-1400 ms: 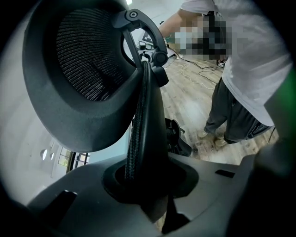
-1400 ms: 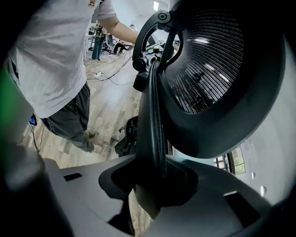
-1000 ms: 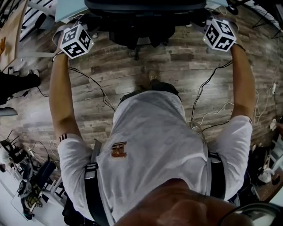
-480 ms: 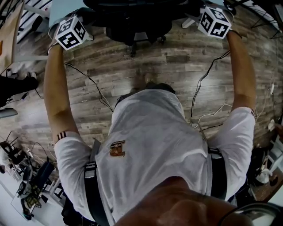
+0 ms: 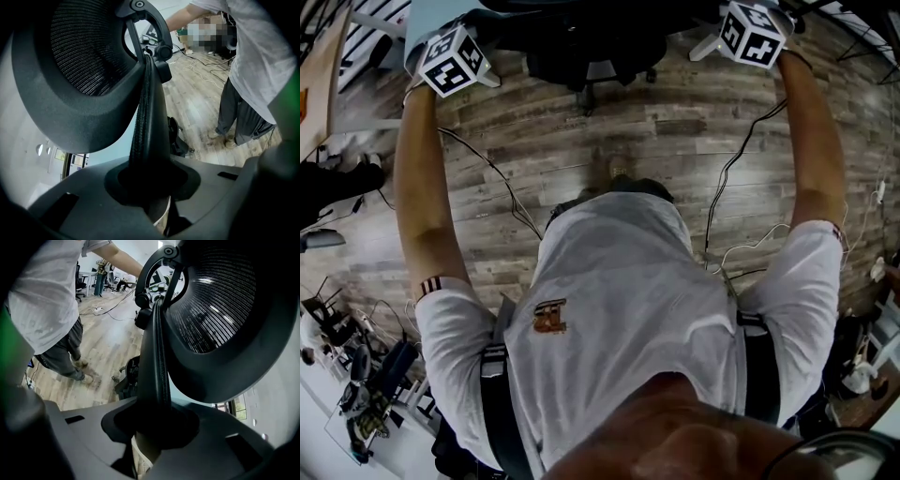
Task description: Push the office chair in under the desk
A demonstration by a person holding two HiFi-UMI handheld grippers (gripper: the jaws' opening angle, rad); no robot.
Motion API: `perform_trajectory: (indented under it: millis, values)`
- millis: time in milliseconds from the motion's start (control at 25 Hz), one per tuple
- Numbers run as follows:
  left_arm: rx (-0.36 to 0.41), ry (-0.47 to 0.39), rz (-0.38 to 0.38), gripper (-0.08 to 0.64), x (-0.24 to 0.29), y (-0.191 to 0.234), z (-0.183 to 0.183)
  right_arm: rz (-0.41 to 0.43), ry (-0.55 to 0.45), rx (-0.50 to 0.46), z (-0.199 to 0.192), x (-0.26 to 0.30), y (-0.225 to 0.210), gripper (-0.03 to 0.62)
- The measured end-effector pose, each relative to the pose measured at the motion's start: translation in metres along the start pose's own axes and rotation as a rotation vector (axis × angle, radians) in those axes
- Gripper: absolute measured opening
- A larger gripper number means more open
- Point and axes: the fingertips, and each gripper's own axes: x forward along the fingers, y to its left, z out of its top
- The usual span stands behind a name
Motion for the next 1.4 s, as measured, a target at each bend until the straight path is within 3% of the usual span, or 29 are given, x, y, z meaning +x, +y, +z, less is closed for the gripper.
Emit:
perform_trajectory:
  millis: [800, 920, 1040, 1240, 1400]
  values:
    - [-0.008, 0.022, 0.038, 0.095, 0.027, 0.044, -0.007, -0.014, 0.015, 0.003, -0.020, 0.027, -0.041, 0.112]
    - [0.003, 0.044, 0.094, 0.109, 0.031, 0.048, -0.010, -0.060, 0.044, 0.004, -0.022, 0.030, -0.045, 0.116]
    - [-0.010, 0.035, 0.152, 0.214, 0.031, 0.049, -0.009, -0.124, 0.075, 0.023, -0.021, 0.032, -0.049, 0.173]
    - [-0.067, -0.051, 0.289, 0.258, 0.006, 0.054, 0.003, -0.192, 0.078, 0.100, -0.019, 0.010, -0.048, 0.219]
    - [-0.130, -0.136, 0.348, 0.267, -0.020, 0.048, 0.008, -0.237, 0.067, 0.156, -0.012, -0.014, -0.039, 0.227]
